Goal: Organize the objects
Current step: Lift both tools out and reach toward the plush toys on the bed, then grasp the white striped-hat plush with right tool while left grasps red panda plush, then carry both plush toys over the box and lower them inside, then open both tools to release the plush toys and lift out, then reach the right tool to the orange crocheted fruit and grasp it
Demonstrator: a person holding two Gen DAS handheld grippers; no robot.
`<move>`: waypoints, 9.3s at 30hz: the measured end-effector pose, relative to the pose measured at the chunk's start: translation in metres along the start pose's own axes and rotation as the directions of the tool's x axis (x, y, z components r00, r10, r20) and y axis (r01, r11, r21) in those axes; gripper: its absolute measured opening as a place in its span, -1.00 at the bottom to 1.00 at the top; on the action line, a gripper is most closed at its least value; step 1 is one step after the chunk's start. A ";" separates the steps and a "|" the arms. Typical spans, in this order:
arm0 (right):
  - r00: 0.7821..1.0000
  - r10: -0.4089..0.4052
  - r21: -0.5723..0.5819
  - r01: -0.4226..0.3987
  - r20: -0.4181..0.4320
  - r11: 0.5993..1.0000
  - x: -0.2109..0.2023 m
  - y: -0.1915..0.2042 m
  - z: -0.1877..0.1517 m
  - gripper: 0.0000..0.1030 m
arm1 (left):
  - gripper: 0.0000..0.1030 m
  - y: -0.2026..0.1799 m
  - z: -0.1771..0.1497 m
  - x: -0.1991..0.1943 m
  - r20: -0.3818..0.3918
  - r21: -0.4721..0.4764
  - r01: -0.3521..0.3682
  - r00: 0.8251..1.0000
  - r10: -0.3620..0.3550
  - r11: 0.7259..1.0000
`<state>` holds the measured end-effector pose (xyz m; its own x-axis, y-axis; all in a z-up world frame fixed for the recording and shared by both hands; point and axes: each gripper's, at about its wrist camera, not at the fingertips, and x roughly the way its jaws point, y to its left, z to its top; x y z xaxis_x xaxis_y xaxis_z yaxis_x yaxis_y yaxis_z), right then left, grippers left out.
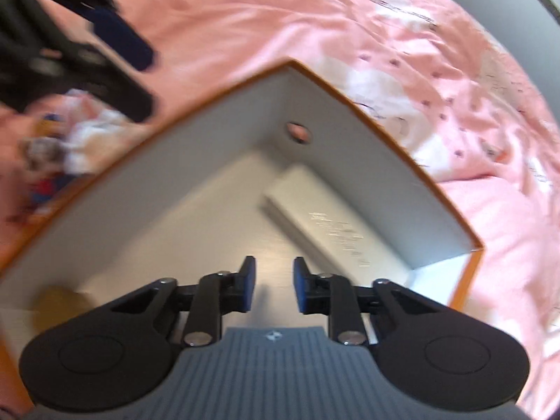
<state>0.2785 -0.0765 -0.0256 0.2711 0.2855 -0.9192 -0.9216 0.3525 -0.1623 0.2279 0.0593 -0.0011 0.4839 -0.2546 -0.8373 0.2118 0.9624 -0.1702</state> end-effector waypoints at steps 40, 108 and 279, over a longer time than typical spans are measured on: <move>0.946 0.289 0.115 -0.274 -0.147 0.955 0.021 0.044 -0.021 -0.55 | 0.01 0.013 -0.050 -0.012 0.045 -0.279 -0.037 0.998 0.051 0.960; 0.996 0.022 -0.521 0.024 0.082 0.853 0.051 0.173 0.063 0.23 | 0.13 0.079 -0.168 0.020 -0.022 -0.807 -0.069 0.996 0.087 0.587; 0.981 0.091 0.036 -0.099 0.168 0.994 -0.008 0.228 -0.008 -0.29 | -0.03 0.016 -0.171 -0.049 -0.148 -0.035 -0.171 0.975 0.164 0.985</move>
<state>0.0642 -0.0057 -0.0580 0.2289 0.4625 -0.8566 -0.9331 0.3548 -0.0578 0.0619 0.1035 -0.0517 0.3807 -0.0759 -0.9216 0.0962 0.9945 -0.0421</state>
